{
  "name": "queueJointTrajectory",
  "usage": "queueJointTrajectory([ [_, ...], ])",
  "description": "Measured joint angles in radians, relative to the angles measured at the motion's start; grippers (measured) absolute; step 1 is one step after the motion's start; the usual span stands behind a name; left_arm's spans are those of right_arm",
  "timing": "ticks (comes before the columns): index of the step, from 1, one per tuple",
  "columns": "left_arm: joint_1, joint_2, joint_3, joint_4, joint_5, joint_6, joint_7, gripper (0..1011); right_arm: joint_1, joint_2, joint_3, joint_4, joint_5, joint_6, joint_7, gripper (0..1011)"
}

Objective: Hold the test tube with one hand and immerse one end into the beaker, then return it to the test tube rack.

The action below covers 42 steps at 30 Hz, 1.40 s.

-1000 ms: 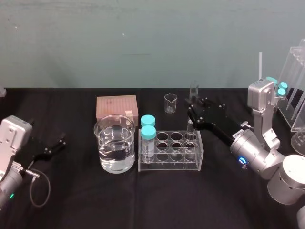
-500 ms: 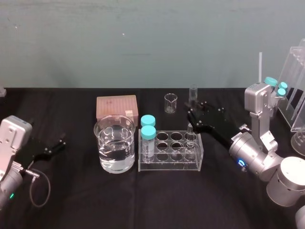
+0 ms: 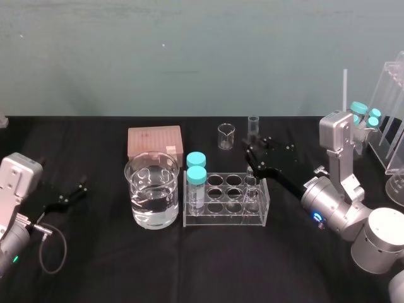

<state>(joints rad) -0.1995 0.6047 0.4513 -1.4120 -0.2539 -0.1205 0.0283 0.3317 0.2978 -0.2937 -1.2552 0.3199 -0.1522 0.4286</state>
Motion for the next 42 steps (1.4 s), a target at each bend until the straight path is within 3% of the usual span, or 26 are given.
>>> queueJointTrajectory([
  [42, 0.000, 0.000, 0.000, 0.000, 0.000, 0.000, 0.000, 1000, -0.008, 0.002, 0.000, 0.008, -0.021, 0.006, -0.008, 241],
])
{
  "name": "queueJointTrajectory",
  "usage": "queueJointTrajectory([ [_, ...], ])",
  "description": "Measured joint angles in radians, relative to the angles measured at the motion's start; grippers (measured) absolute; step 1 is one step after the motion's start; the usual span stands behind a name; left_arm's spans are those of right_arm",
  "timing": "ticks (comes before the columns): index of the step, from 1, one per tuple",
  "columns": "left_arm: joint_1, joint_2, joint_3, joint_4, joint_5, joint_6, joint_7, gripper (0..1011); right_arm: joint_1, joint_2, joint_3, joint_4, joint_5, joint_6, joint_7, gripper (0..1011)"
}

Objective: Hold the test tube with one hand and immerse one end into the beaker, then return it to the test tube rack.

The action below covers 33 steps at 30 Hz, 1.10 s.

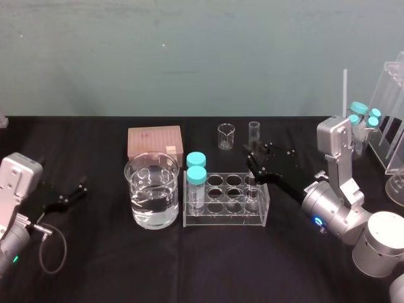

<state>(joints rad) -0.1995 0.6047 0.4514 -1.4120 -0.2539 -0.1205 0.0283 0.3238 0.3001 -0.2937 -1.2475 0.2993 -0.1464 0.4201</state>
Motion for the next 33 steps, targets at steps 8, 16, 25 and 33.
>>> queueJointTrajectory([
  [8, 0.000, 0.000, 0.000, 0.000, 0.000, 0.000, 0.000, 1000, -0.001, 0.000, 0.000, -0.001, 0.001, 0.000, 0.000, 462],
  [16, 0.000, 0.000, 0.000, 0.000, 0.000, 0.000, 0.000, 1000, -0.001, 0.000, 0.000, -0.001, 0.002, 0.000, 0.000, 705],
  [25, 0.000, 0.000, 0.000, 0.000, 0.000, 0.000, 0.000, 1000, -0.008, 0.001, 0.011, -0.019, 0.007, -0.004, -0.005, 954],
  [33, 0.000, 0.000, 0.000, 0.000, 0.000, 0.000, 0.000, 1000, -0.077, 0.023, 0.074, -0.156, 0.024, -0.021, -0.051, 1000],
])
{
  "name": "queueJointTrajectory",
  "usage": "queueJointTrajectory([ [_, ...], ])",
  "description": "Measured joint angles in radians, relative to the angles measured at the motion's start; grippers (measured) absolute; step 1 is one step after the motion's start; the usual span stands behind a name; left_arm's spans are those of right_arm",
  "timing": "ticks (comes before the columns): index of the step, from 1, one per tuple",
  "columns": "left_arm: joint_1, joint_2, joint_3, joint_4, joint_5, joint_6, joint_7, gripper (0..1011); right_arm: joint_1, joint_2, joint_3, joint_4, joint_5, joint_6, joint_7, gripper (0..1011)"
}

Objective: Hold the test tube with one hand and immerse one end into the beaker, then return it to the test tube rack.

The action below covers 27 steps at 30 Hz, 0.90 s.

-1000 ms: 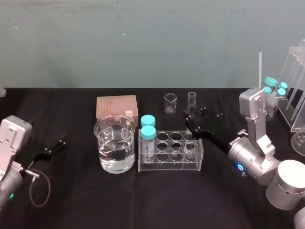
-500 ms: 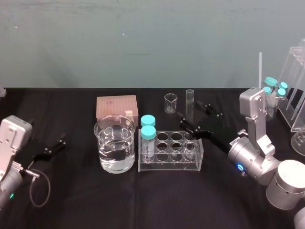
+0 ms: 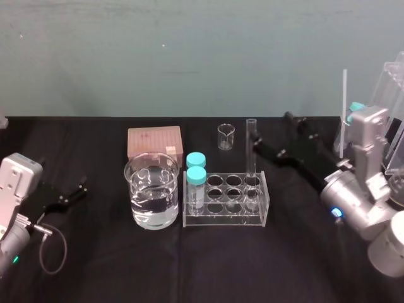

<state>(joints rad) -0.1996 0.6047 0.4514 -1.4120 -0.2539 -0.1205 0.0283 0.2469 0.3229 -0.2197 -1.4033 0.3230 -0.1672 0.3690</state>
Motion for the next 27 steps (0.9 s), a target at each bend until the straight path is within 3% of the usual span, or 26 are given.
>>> queueJointTrajectory([
  [6, 0.000, 0.000, 0.000, 0.000, 0.000, 0.000, 0.000, 1000, -0.074, 0.016, 0.066, -0.082, -0.014, -0.006, -0.070, 1000],
  [11, 0.000, 0.000, 0.000, 0.000, 0.000, 0.000, 0.000, 1000, -0.120, 0.015, 0.111, -0.082, -0.050, 0.014, -0.135, 1000],
  [27, 0.000, 0.000, 0.000, 0.000, 0.000, 0.000, 0.000, 1000, -0.104, -0.018, 0.126, 0.000, -0.092, 0.036, -0.118, 1000],
])
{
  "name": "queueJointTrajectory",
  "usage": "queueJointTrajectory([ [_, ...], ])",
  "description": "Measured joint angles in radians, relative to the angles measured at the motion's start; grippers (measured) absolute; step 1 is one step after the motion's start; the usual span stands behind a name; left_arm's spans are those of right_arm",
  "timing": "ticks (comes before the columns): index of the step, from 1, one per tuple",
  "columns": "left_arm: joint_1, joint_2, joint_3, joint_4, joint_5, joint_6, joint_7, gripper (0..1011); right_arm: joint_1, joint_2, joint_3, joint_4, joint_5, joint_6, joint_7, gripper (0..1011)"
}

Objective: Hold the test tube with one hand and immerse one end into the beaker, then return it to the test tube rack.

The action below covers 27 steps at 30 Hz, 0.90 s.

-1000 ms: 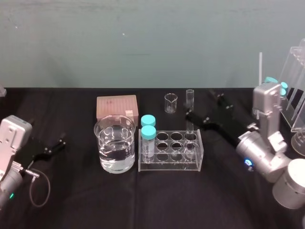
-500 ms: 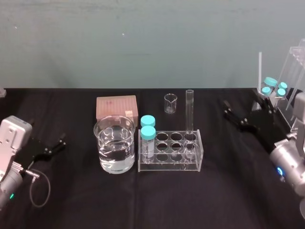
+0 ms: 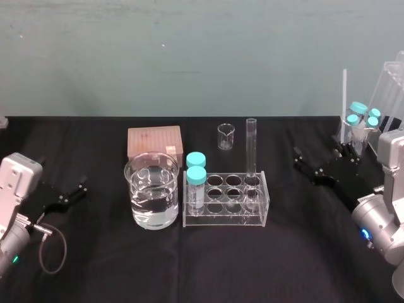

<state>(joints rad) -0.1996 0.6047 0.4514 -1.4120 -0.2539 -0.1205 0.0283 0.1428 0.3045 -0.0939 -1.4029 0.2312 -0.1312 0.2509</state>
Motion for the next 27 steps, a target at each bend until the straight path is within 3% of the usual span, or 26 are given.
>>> queueJointTrajectory([
  [27, 0.000, 0.000, 0.000, 0.000, 0.000, 0.000, 0.000, 1000, -0.002, 0.002, -0.001, -0.003, 0.003, 0.000, 0.002, 1000],
])
